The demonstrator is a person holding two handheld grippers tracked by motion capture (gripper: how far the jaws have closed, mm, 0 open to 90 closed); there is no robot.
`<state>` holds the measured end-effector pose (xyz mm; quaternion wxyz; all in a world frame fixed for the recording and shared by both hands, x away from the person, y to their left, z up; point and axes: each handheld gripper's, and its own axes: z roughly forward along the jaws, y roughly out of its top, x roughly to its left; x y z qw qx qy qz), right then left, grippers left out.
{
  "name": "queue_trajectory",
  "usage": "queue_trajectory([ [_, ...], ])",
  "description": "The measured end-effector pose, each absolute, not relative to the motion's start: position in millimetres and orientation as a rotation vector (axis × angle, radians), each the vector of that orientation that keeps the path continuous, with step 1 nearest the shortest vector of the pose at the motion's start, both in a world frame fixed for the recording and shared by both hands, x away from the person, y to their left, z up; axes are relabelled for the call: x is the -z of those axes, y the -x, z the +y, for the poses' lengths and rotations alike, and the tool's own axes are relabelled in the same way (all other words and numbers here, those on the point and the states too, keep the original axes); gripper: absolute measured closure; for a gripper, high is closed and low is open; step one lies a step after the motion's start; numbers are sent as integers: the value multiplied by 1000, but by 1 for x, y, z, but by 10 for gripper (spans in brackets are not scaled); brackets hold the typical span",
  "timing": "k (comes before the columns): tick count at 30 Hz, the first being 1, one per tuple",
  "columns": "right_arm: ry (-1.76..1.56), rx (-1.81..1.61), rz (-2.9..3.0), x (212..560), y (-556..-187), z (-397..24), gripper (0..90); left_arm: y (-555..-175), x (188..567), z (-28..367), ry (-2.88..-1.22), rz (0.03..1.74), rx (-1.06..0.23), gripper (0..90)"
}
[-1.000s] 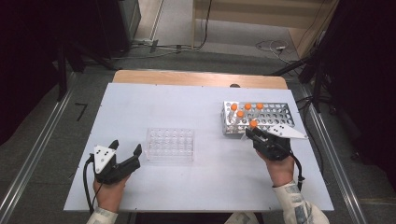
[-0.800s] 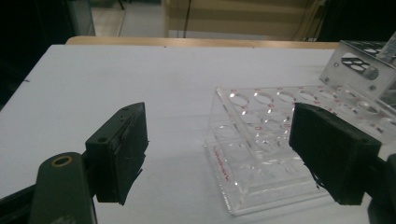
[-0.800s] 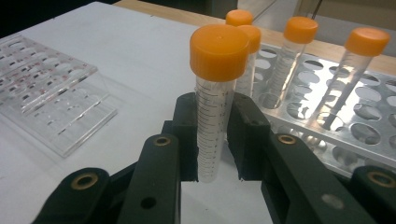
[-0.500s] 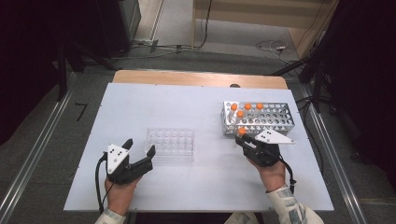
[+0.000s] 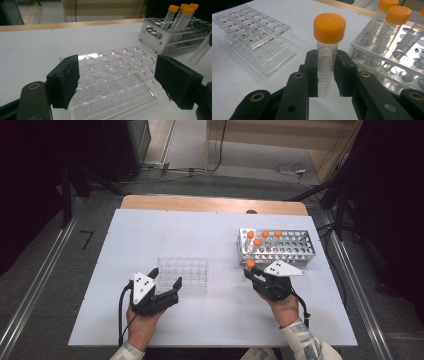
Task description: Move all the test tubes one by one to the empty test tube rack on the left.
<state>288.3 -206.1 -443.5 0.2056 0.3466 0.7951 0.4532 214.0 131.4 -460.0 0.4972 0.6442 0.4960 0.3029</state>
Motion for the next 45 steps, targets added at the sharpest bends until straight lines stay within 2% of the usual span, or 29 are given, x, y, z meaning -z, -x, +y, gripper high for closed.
queue_trajectory([
  [27, -849, -1265, 2313, 450, -278, -172, 716, -239, 444, 57, -1659, 1027, -621, 241],
  [39, -794, -1262, 2368, 452, -271, -159, 716, -240, 439, 32, -1709, 901, -527, 443],
  [45, -780, -1282, 2370, 450, -267, -157, 716, -240, 438, 24, -1718, 878, -527, 633],
])
